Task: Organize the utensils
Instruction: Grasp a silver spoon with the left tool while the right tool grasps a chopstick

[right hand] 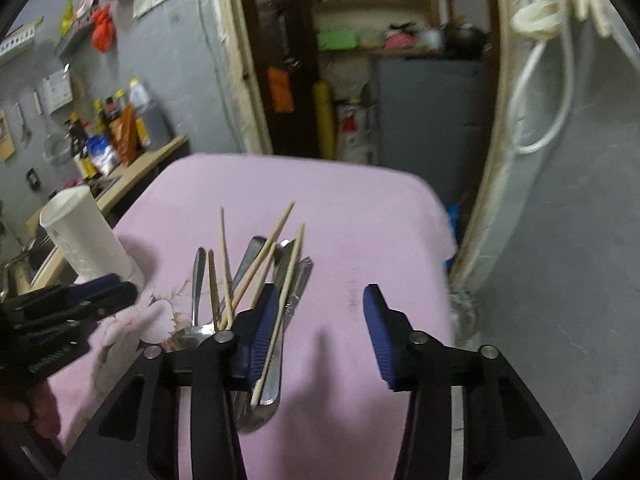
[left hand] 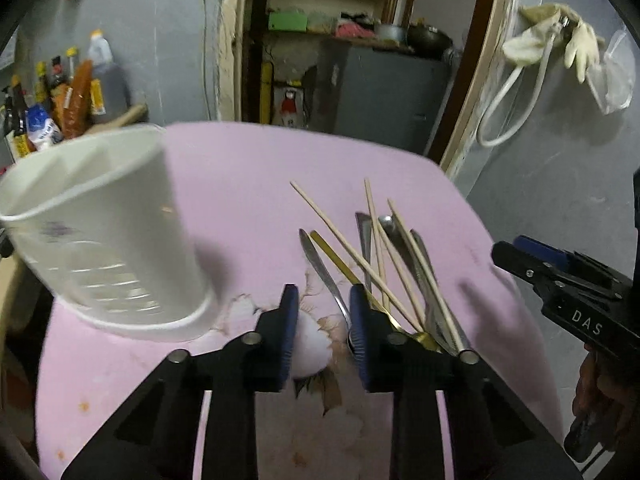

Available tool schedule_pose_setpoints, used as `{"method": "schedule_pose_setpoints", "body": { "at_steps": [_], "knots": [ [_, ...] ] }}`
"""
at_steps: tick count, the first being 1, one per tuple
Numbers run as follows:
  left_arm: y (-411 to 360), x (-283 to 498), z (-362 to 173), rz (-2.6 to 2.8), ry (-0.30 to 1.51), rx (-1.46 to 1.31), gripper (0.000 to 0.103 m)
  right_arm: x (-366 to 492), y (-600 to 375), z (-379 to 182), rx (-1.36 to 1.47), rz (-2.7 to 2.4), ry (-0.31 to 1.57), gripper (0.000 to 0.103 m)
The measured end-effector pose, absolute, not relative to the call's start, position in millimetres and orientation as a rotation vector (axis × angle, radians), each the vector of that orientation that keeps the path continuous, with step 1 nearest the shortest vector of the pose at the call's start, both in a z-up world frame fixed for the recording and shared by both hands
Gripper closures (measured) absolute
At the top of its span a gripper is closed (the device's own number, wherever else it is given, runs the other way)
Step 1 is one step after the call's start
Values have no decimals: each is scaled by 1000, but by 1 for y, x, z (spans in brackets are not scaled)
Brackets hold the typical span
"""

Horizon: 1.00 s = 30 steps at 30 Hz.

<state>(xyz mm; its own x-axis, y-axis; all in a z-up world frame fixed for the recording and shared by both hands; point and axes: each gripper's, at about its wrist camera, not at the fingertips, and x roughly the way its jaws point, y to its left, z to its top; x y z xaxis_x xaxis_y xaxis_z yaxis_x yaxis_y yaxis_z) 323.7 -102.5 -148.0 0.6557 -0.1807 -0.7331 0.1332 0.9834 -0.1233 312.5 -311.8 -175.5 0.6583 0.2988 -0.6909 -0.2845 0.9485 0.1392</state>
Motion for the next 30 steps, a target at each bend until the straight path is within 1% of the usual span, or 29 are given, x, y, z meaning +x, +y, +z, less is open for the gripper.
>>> {"method": "schedule_pose_setpoints", "body": {
  "at_steps": [2,5,15,18,21,22,23,26,30],
  "knots": [
    [-105,334,-157,-175,854,-60,85,320,-310,-183,19,357,804,68],
    [-107,349,-170,-167,880,-64,90,336,-305,-194,28,390,845,69],
    [-113,376,-194,-168,961,-102,91,369,-298,-214,59,441,986,70],
    [-113,382,-197,-175,979,-103,91,375,-299,-215,78,425,1022,73],
    [-108,389,-197,-183,996,-141,92,376,-303,-216,93,404,1044,82],
    [-107,390,-197,-188,1000,-146,92,376,-304,-216,99,398,1048,89],
    [-107,391,-196,-191,1003,-147,93,375,-307,-216,112,399,1051,94],
    [-107,390,-193,-194,1010,-150,98,370,-313,-215,119,397,1045,98],
    [-110,385,-191,-197,1037,-168,99,363,-317,-212,94,389,1047,98]
  ]
}}
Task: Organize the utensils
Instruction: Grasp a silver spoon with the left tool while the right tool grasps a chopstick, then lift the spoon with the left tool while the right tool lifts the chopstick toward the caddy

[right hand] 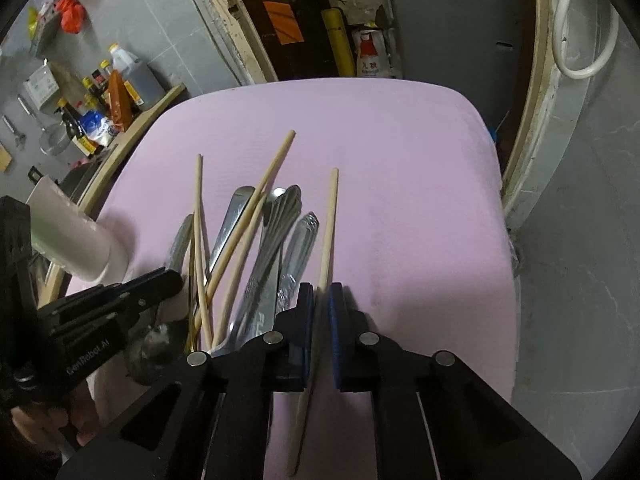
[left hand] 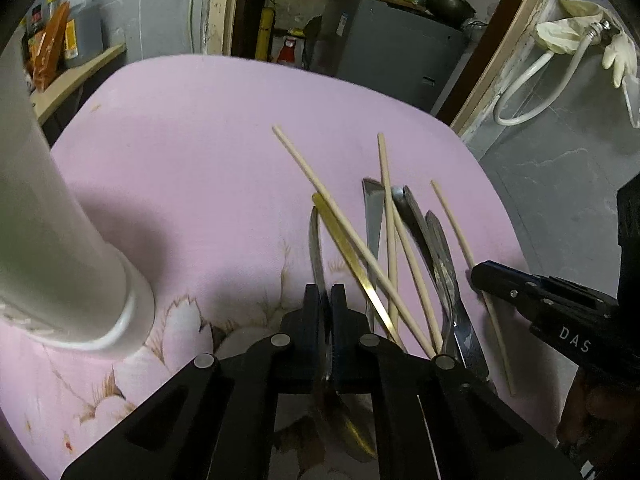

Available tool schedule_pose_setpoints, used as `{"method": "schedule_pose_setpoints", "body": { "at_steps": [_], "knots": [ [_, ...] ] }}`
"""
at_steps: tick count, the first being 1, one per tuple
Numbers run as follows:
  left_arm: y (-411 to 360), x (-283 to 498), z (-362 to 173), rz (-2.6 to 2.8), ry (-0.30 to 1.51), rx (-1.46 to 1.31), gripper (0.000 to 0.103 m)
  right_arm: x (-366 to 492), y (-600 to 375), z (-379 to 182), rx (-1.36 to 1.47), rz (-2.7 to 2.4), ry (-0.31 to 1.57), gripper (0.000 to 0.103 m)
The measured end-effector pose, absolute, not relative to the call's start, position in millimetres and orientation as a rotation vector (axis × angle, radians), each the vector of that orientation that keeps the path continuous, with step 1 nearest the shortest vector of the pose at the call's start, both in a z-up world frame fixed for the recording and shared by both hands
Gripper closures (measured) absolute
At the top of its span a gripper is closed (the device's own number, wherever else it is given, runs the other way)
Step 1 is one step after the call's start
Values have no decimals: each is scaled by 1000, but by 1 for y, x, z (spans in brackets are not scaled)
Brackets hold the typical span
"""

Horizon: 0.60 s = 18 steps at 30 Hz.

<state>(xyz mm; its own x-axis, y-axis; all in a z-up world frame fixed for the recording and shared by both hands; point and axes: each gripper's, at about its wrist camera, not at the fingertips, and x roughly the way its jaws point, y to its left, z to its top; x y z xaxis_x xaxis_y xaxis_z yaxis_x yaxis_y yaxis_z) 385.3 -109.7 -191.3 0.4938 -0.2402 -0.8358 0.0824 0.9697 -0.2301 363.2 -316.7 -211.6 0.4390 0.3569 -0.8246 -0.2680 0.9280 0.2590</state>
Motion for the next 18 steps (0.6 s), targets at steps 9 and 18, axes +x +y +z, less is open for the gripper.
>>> {"method": "schedule_pose_setpoints", "body": {
  "at_steps": [9,18],
  "knots": [
    [-119,404,-189,-225,1111,-157,90,369,-310,-215,43,393,1056,98],
    [-132,406,-189,-198,1123,-59,99,384,-300,-221,-7,393,1107,97]
  ]
}}
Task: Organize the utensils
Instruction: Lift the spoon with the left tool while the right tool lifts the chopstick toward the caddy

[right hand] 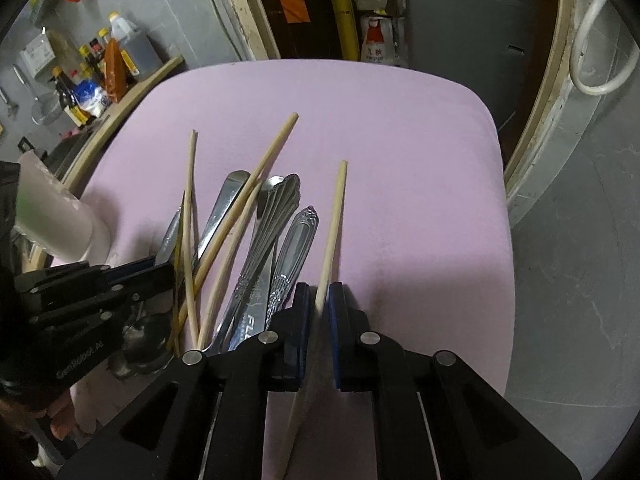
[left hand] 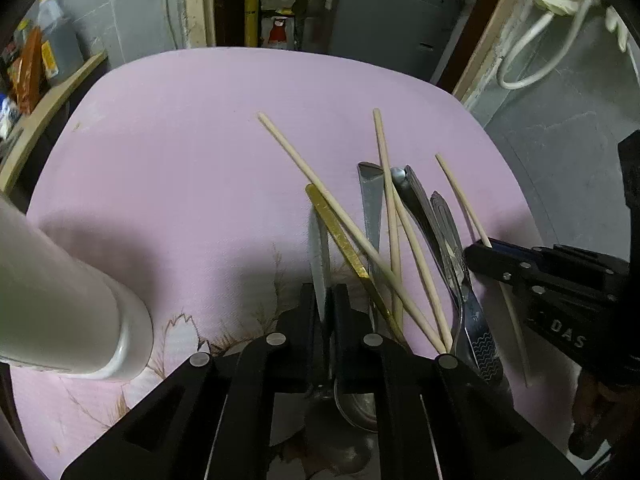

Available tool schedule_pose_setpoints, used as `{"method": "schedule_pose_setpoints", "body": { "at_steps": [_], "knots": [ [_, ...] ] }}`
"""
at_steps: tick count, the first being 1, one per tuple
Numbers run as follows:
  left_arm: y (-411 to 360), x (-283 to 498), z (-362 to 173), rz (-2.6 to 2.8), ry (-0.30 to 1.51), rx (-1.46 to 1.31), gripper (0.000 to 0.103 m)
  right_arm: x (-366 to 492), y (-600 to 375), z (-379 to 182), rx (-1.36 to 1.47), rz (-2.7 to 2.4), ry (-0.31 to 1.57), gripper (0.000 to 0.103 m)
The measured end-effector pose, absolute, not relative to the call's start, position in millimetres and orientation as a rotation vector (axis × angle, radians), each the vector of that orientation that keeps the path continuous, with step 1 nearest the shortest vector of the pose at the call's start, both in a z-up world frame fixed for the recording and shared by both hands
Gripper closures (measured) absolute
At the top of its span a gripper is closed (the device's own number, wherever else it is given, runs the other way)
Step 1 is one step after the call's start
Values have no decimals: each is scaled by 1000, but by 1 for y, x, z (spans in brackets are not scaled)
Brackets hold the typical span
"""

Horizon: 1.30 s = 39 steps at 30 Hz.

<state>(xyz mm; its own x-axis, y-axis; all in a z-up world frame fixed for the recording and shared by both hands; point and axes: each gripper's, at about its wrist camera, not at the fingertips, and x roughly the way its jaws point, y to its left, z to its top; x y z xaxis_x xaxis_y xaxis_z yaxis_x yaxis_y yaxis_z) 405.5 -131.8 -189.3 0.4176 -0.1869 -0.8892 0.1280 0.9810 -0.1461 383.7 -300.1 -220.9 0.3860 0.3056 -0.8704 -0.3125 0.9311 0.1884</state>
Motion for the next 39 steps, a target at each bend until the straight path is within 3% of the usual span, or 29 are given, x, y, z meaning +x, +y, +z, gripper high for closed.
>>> {"method": "schedule_pose_setpoints", "body": {
  "at_steps": [8,16,28,39],
  "knots": [
    [-117,379,-182,-212,1095,-172,103,395,-327,-223,223,431,1157,101],
    [-102,337,-146,-219,929,-231,103,339,-347,-185,433,496,855,101],
    [-80,299,-55,-230,619,-224,103,288,-304,-94,393,547,457,101],
    [51,312,2,-156,370,-268,103,313,-195,-38,501,619,255,101]
  ]
}}
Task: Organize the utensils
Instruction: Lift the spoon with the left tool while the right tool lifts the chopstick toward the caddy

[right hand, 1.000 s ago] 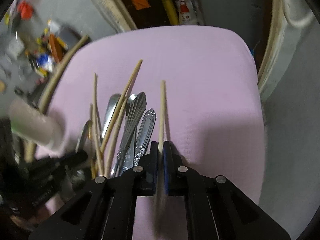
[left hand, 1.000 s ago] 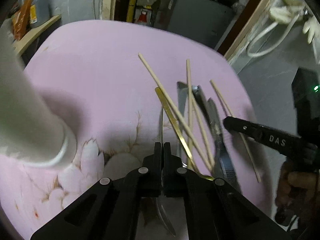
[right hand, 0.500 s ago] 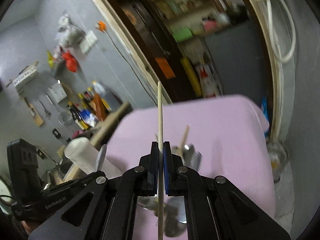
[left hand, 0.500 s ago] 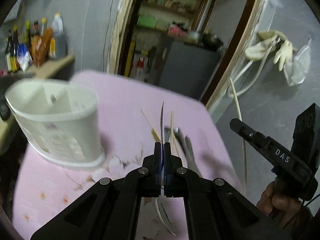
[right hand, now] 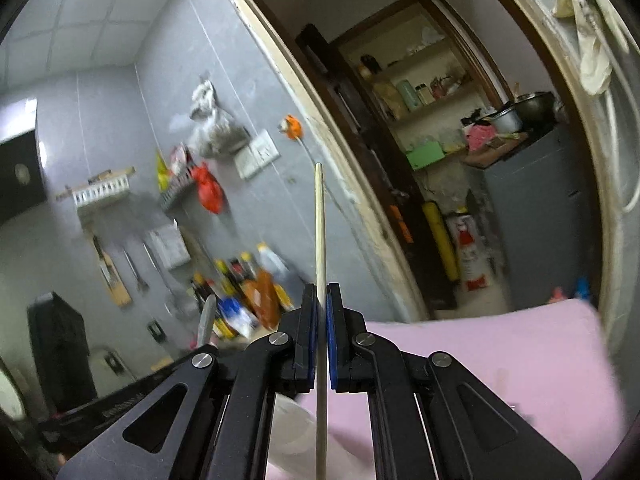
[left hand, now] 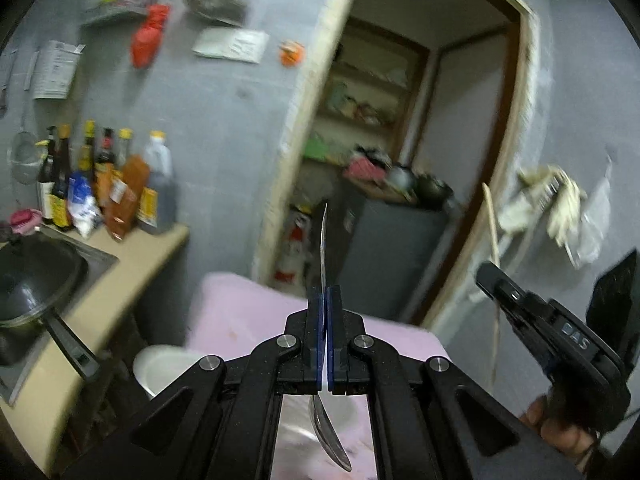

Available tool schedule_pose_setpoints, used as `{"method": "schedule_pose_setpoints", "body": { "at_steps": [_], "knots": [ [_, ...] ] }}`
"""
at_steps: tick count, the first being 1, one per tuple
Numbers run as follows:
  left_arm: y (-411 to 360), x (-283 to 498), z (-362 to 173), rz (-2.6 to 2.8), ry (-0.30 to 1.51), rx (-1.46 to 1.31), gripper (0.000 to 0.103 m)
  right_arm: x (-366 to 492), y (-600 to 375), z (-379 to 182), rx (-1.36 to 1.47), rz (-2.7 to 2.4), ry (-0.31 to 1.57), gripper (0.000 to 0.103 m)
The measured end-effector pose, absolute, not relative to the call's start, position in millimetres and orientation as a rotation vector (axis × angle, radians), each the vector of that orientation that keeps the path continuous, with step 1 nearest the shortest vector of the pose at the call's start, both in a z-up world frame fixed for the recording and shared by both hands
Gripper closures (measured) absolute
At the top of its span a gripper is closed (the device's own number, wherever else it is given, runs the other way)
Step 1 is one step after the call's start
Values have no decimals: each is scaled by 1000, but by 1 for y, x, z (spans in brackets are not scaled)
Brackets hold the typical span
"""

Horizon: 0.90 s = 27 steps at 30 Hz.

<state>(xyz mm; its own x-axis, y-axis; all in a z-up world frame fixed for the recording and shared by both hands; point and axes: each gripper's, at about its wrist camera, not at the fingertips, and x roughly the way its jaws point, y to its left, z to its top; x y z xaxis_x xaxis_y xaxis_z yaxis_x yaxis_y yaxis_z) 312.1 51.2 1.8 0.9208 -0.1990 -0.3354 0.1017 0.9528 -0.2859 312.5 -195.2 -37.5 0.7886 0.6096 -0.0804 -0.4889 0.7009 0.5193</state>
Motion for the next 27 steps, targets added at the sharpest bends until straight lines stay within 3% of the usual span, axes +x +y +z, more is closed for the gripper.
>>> {"method": "schedule_pose_setpoints", "body": {
  "at_steps": [10,27],
  "knots": [
    [164,346,-31,-96,256,-465,103,330,-113,-61,483,613,175,101],
    [145,325,-88,-41,226,-358,103,317,-90,-117,327,508,200,100]
  ]
}}
